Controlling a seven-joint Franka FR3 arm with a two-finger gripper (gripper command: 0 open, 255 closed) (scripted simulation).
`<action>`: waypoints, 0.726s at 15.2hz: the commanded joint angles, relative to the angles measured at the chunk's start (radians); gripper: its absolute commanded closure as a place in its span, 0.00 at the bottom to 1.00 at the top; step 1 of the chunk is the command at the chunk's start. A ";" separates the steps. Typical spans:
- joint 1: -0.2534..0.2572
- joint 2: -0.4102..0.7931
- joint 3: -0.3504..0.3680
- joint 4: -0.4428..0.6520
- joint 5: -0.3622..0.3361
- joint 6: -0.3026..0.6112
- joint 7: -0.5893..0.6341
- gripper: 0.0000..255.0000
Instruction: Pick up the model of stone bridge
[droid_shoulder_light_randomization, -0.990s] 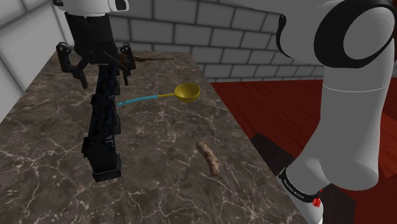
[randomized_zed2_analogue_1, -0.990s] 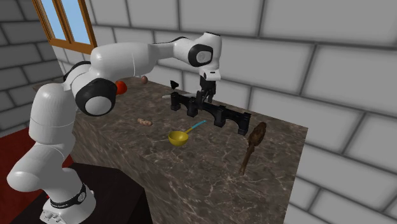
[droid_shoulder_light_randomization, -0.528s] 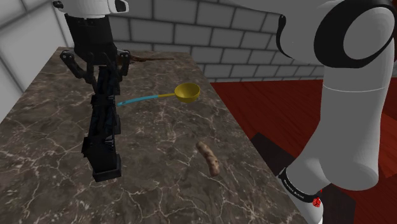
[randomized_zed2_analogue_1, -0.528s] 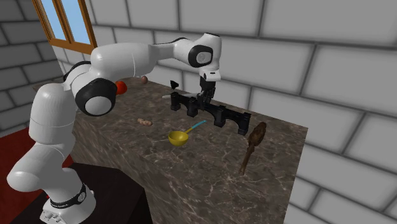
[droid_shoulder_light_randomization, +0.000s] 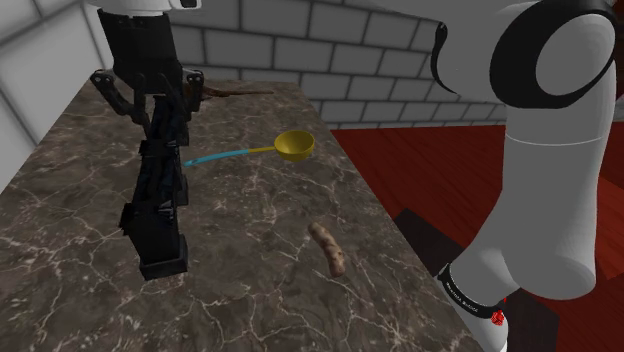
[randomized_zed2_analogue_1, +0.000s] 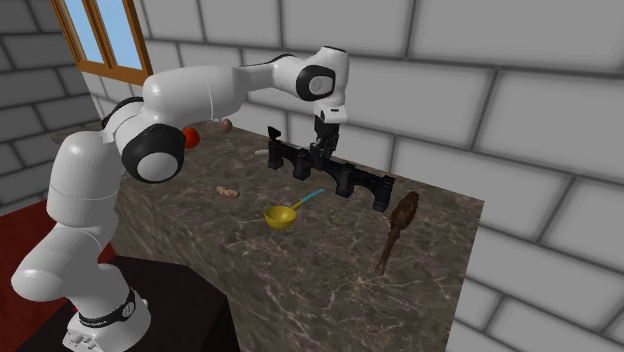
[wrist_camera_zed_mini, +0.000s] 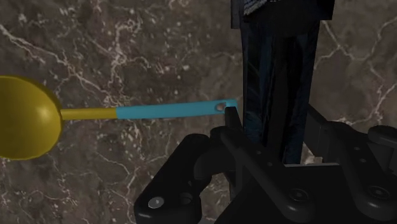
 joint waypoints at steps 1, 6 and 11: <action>0.011 0.009 0.000 0.049 -0.004 -0.038 0.000 1.00; 0.047 0.049 -0.005 0.185 -0.022 -0.133 -0.001 1.00; 0.110 0.125 -0.018 0.392 -0.055 -0.259 -0.006 1.00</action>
